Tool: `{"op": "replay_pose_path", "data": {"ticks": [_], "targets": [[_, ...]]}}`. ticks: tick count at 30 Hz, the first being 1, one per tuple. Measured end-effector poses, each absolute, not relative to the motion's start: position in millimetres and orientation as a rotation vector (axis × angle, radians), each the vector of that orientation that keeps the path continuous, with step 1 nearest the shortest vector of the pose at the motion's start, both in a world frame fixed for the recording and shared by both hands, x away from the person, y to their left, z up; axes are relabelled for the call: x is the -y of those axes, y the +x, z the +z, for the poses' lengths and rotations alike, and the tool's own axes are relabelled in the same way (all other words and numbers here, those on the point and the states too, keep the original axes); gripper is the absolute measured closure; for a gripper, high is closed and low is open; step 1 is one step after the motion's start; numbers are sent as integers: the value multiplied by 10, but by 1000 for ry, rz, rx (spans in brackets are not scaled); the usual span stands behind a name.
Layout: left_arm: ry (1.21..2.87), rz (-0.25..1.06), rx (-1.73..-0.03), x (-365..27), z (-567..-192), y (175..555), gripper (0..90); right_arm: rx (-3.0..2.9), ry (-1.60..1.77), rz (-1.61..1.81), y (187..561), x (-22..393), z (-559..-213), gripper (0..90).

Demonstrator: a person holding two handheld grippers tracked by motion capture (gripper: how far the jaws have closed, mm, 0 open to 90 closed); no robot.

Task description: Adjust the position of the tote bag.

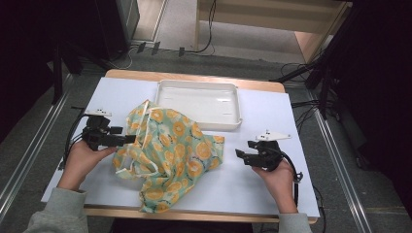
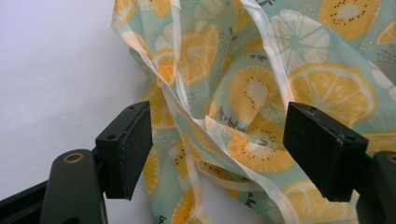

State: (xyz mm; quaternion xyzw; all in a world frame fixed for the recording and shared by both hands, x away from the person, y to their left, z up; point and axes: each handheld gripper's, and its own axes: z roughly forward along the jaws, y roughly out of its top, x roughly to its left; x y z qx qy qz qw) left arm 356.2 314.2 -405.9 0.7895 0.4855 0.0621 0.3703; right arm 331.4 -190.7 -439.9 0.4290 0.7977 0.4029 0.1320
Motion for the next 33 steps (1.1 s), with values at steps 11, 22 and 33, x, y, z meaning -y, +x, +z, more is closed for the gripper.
{"op": "replay_pose_path", "data": {"ticks": [11, 22, 33], "targets": [[2036, 157, -1260, -3110, -4112, 3623, 187, -2322, 1243, 1161, 3315, 1907, -4405, 385], [2064, 158, -1251, -3026, -4163, 3684, 151, -2319, 1252, 1156, 3299, 1927, -4412, 385], [2063, 146, -1289, -2988, -4350, 3883, 161, -2306, 1272, 1152, 3262, 1955, -4422, 385]]}}
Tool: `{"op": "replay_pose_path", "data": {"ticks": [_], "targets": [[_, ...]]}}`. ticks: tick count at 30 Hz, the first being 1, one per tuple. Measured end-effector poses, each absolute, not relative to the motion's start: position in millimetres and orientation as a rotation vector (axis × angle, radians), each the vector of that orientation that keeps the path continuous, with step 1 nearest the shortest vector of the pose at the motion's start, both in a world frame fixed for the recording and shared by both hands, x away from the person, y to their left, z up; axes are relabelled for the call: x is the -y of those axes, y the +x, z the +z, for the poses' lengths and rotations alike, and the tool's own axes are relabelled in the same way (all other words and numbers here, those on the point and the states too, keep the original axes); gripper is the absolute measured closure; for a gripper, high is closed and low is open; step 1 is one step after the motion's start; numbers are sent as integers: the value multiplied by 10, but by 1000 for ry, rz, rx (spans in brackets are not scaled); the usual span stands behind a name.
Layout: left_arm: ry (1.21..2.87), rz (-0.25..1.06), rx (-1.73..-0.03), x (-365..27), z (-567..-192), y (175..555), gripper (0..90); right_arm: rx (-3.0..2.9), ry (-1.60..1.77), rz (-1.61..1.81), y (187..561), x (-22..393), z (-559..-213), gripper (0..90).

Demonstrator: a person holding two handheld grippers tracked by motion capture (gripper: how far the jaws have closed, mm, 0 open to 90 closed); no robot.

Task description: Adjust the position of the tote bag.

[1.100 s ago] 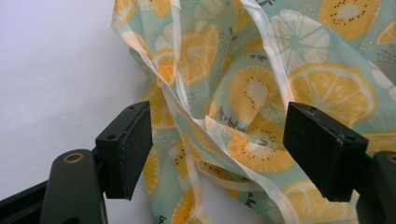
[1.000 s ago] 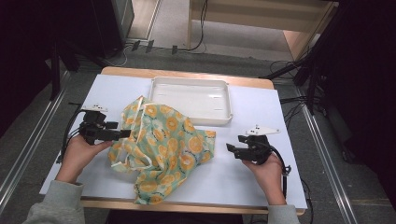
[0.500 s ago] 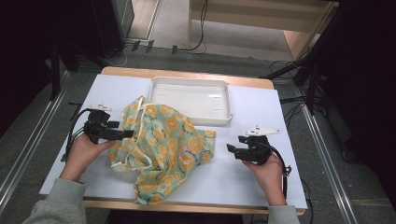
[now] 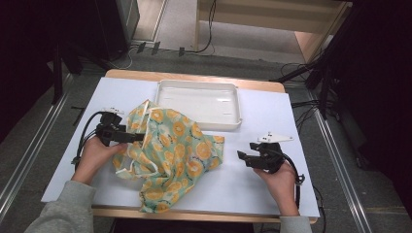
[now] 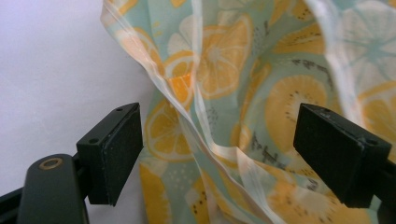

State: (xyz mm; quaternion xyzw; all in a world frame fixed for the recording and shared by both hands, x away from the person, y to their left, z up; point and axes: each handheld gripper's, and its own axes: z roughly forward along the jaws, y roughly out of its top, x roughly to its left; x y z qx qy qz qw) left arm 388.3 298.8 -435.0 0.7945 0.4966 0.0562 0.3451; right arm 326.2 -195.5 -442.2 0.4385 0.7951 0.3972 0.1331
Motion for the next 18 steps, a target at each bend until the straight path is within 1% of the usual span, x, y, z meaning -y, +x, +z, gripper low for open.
{"op": "replay_pose_path", "data": {"ticks": [10, 15, 18], "targets": [[2089, 126, -1301, -2899, -4471, 3946, 169, -2303, 1275, 1147, 3252, 1973, -4425, 385], [2116, 143, -1286, -2859, -4500, 3935, 180, -2303, 1280, 1145, 3251, 1971, -4426, 386], [2118, 150, -1279, -2848, -4499, 3919, 228, -2301, 1276, 1143, 3256, 1978, -4429, 387]]}}
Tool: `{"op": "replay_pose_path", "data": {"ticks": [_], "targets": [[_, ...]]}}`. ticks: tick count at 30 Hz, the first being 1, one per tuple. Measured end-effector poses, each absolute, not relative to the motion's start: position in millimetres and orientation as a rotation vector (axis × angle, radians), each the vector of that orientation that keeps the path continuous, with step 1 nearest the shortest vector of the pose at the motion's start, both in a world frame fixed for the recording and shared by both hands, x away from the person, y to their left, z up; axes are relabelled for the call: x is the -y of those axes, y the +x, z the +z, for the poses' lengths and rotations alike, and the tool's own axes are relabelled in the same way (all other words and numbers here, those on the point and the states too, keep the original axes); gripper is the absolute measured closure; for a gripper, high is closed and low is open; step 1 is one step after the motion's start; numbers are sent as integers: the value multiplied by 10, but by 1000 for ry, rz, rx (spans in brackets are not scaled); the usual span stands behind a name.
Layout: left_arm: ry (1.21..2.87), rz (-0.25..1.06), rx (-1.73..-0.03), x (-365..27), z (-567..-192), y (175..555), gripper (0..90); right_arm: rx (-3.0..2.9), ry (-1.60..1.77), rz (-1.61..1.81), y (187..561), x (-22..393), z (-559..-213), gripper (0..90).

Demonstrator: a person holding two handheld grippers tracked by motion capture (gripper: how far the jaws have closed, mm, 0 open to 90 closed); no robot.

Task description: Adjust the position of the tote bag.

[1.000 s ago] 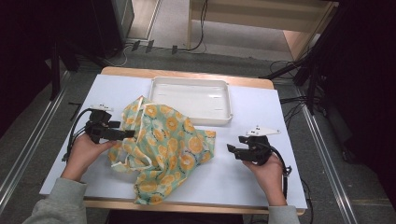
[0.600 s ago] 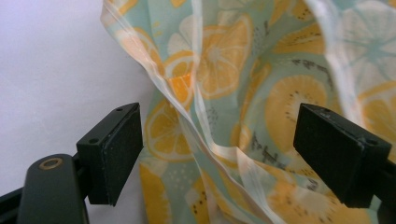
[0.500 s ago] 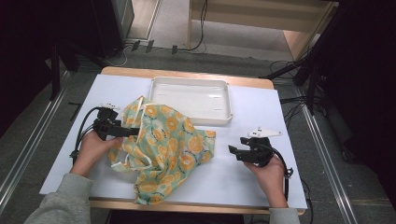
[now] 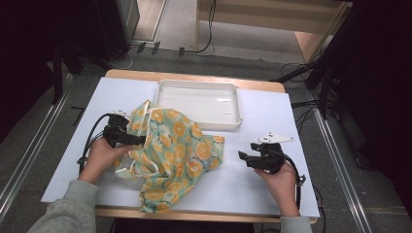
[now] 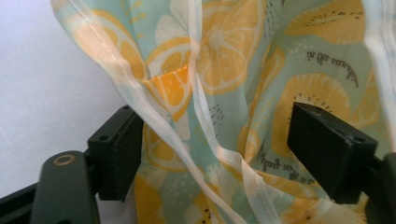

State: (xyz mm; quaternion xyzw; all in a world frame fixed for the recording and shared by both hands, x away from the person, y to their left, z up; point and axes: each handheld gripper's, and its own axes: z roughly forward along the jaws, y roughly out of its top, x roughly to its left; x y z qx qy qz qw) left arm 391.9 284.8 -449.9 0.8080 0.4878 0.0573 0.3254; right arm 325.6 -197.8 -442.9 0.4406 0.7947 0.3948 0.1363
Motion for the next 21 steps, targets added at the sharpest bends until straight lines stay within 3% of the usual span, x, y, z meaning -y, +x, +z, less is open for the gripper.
{"op": "replay_pose_path", "data": {"ticks": [7, 16, 21], "targets": [[2190, 229, -1234, -2756, -4493, 3843, 443, -2298, 1278, 1132, 3260, 1987, -4435, 389], [2164, 114, -1236, -2777, -4509, 3872, 769, -2298, 1281, 1126, 3263, 1984, -4440, 395], [2161, 88, -1244, -2776, -4508, 3881, 824, -2298, 1281, 1123, 3265, 1985, -4443, 398]]}}
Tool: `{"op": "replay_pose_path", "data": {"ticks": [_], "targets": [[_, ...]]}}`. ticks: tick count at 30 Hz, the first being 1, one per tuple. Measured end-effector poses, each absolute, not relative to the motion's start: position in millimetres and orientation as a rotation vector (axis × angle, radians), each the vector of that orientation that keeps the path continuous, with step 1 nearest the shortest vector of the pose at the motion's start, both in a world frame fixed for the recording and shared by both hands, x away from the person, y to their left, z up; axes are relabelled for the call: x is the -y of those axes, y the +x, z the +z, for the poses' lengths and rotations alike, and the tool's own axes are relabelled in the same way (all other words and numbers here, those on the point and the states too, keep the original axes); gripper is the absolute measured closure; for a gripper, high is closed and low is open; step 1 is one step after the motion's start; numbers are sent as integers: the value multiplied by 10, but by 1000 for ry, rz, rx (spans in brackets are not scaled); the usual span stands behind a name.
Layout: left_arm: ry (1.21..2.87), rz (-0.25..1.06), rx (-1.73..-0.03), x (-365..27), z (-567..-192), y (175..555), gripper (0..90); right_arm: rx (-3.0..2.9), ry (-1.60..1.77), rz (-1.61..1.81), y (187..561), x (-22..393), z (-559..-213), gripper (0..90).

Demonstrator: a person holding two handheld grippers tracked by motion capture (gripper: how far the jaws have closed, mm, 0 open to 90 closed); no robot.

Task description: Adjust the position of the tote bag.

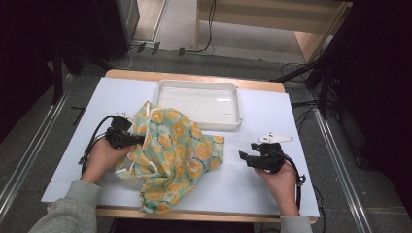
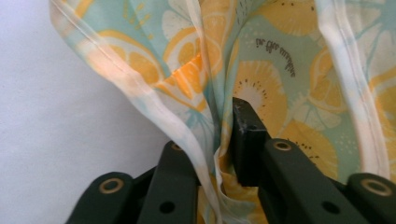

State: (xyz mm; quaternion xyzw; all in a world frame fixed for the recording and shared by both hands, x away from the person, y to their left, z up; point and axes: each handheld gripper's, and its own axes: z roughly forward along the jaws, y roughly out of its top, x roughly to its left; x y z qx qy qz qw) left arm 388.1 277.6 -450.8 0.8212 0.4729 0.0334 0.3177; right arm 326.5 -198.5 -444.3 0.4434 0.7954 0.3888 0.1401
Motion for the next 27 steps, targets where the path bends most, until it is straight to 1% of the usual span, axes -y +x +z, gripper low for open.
{"op": "replay_pose_path", "data": {"ticks": [5, 8, 11, 15, 27], "targets": [[2142, 66, -1225, -2794, -4441, 3871, 891, -2293, 1291, 1135, 3264, 1983, -4438, 397], [2135, 89, -1207, -2777, -4346, 3826, 896, -2292, 1284, 1139, 3261, 1992, -4432, 397], [2105, 65, -1184, -2772, -4243, 3790, 899, -2294, 1286, 1141, 3265, 1995, -4433, 398], [2098, 79, -1160, -2732, -4112, 3729, 900, -2295, 1288, 1145, 3264, 1983, -4429, 398], [2110, 88, -1033, -2452, -3703, 3547, 900, -2285, 1287, 1177, 3287, 1983, -4395, 413]]}}
